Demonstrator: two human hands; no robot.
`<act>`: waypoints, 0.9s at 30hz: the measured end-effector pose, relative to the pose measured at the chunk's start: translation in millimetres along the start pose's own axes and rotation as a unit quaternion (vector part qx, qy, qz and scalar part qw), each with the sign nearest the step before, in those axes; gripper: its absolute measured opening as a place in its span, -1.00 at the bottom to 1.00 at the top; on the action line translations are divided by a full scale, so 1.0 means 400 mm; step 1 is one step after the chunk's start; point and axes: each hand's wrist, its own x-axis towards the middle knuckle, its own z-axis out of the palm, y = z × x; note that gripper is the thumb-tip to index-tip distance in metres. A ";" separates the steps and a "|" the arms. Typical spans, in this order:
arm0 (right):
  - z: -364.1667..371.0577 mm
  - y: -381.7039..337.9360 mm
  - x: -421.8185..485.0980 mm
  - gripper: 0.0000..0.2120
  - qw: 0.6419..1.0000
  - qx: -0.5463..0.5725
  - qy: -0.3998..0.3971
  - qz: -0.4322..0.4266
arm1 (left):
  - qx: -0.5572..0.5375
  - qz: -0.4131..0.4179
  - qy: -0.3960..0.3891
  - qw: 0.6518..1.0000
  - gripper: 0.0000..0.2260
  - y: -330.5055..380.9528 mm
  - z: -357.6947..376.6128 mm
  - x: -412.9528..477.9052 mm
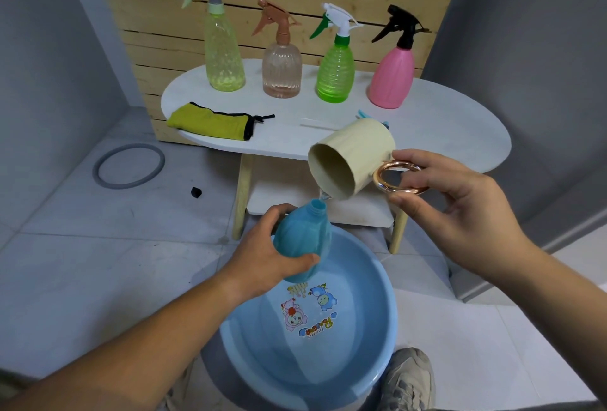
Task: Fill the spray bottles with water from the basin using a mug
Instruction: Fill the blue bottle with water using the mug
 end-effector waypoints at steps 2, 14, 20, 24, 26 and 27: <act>-0.002 0.000 -0.001 -0.91 1.000 -0.014 -0.005 -0.004 | -0.004 -0.002 0.001 1.000 -0.28 0.000 0.001 0.000; 0.002 -0.002 -0.005 -0.83 0.989 -0.098 -0.025 -0.106 | -0.005 -0.002 0.002 1.000 -0.31 -0.007 0.004 0.000; 0.017 0.014 -0.005 -0.85 0.976 -0.134 -0.028 -0.168 | 0.001 0.006 0.005 1.000 -0.32 -0.016 0.003 0.005; 0.051 0.031 -0.011 -0.91 0.998 -0.055 -0.036 -0.020 | 0.003 0.003 0.017 1.000 -0.31 -0.031 -0.002 0.007; 0.080 0.046 -0.011 -0.93 0.993 0.047 -0.033 0.107 | 0.011 0.003 0.023 1.000 -0.32 -0.045 -0.007 0.006; 0.096 0.057 -0.008 -0.90 0.982 0.100 -0.032 0.160 | 0.015 0.001 0.025 1.000 -0.32 -0.054 -0.012 0.005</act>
